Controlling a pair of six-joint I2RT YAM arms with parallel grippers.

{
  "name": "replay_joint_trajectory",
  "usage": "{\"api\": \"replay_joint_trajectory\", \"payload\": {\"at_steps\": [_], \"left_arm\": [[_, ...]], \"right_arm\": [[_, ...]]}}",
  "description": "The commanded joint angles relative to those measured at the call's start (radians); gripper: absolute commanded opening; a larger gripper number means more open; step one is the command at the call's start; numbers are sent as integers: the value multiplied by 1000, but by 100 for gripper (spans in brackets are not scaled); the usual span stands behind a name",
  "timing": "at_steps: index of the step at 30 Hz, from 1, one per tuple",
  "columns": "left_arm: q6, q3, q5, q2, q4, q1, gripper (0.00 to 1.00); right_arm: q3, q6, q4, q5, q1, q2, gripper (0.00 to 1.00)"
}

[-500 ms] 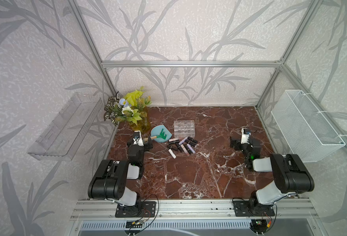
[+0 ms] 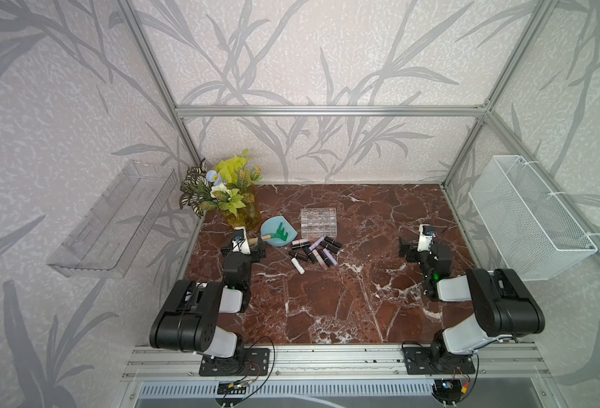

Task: Arrange the lipsticks in the organizer
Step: Pick up the lipstick at the center of the board.

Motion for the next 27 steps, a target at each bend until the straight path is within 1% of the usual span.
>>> {"api": "replay_joint_trajectory", "payload": {"at_steps": [1, 2, 3, 4, 5, 6, 7, 8, 9, 10, 11, 12, 13, 14, 15, 17, 19, 20, 21, 22, 24, 25, 26, 27], "left_arm": [[-35, 68, -181, -215, -259, -64, 100], [-91, 117, -183, -285, -429, -70, 100], [-127, 156, -169, -331, -526, -73, 100], [-161, 190, -125, -378, -593, -80, 100], [-183, 201, -38, -414, -608, -82, 100], [-223, 197, 13, -435, -597, -84, 100], [-283, 188, 61, -453, -583, -83, 100], [-335, 173, 96, -461, -562, -83, 100], [-367, 161, 126, -463, -545, -83, 100], [-383, 150, 162, -462, -519, -82, 100], [-388, 153, 194, -460, -529, -81, 100], [-394, 165, 216, -455, -554, -81, 100], [-395, 186, 238, -446, -595, -82, 100], [-394, 210, 261, -437, -645, -83, 100], [-389, 234, 282, -429, -684, -83, 100], [-370, 279, 332, -408, -757, -83, 100], [-395, 316, 358, -399, -838, -85, 99], [-406, 333, 369, -403, -883, -87, 96], [-416, 345, 368, -410, -923, -88, 93], [-431, 346, 359, -429, -955, -90, 88], [-450, 327, 365, -476, -988, -94, 75], [-461, 320, 355, -499, -1019, -97, 73], [-464, 322, 357, -514, -1067, -100, 73], [-461, 332, 359, -522, -1118, -101, 77]], "right_arm": [[53, -21, -164, 251, 88, -217, 99], [136, 26, -431, 297, 115, -305, 99], [212, 72, -620, 272, 119, -364, 99], [289, 122, -793, 214, 120, -416, 99], [340, 152, -902, 126, 120, -455, 99], [366, 159, -961, 37, 120, -484, 99], [371, 181, -990, -8, 120, -527, 99], [344, 300, -970, 40, 119, -570, 99], [310, 390, -940, 68, 116, -611, 99], [262, 424, -893, 0, 97, -656, 99], [238, 437, -866, -94, 82, -688, 99], [244, 443, -889, -142, 83, -700, 100], [279, 427, -956, -192, 91, -686, 95], [332, 403, -1055, -215, 116, -655, 92], [377, 376, -1144, -200, 154, -623, 90], [458, 310, -1298, -112, 287, -546, 89], [520, 276, -1385, -18, 423, -482, 93], [543, 272, -1408, 10, 486, -446, 94], [564, 273, -1415, 12, 536, -417, 100], [587, 273, -1420, 2, 582, -384, 99], [632, 265, -1421, -29, 651, -307, 99], [654, 264, -1426, -21, 679, -273, 99], [668, 269, -1422, -11, 697, -250, 99], [676, 274, -1415, -12, 700, -237, 99]]}}
